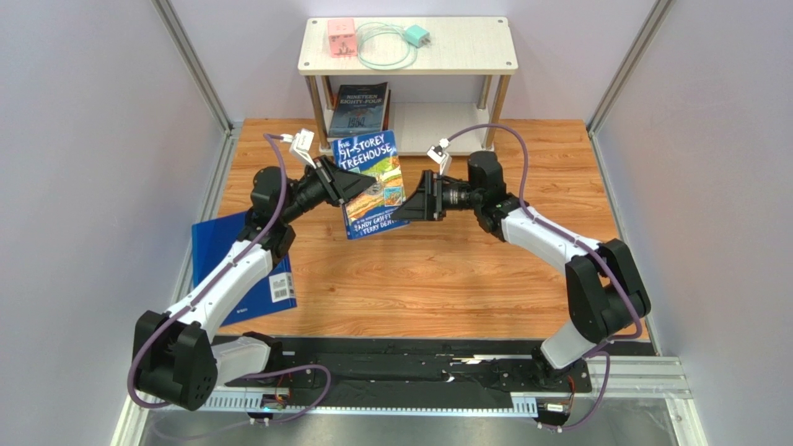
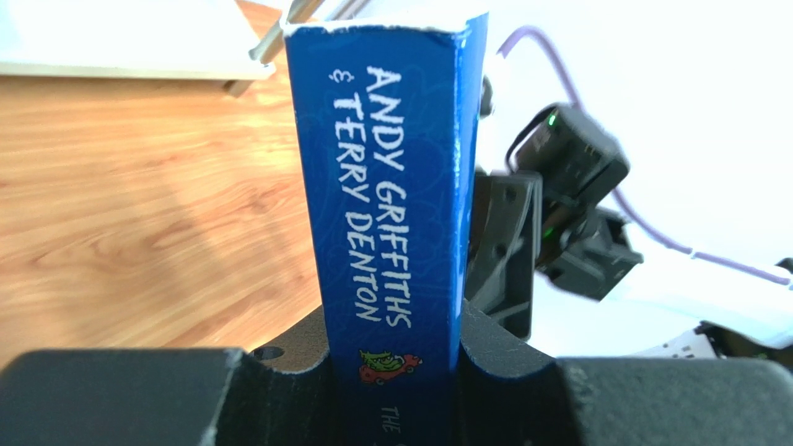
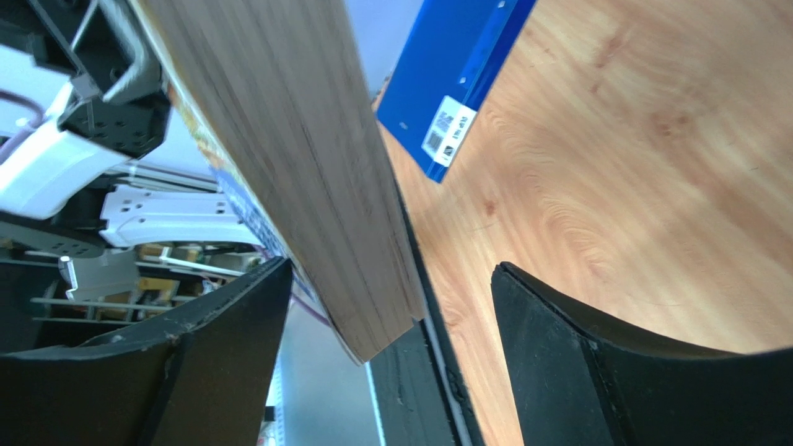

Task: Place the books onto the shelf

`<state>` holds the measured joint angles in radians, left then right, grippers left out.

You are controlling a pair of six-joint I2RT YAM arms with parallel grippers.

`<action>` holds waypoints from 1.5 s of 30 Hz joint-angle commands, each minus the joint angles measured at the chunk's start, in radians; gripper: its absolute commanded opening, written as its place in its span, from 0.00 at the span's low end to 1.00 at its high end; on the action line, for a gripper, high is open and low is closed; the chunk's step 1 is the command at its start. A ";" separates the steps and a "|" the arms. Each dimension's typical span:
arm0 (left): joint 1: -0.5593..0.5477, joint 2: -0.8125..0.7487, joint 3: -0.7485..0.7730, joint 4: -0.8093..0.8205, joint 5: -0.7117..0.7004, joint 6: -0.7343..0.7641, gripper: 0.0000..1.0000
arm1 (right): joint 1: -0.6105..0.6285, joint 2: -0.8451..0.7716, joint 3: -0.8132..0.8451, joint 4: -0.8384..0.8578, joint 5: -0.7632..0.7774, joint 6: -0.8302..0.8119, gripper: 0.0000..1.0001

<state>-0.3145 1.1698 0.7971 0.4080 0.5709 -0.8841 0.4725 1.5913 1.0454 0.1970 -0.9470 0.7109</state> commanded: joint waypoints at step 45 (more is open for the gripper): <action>0.111 -0.263 0.245 -0.964 -0.930 0.316 0.10 | -0.020 0.214 0.265 0.269 0.025 0.225 0.00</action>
<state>-0.2977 0.9466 1.0519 -0.4503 -0.1062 -0.8310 0.5770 1.8141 1.2915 0.4461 -0.9642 0.9424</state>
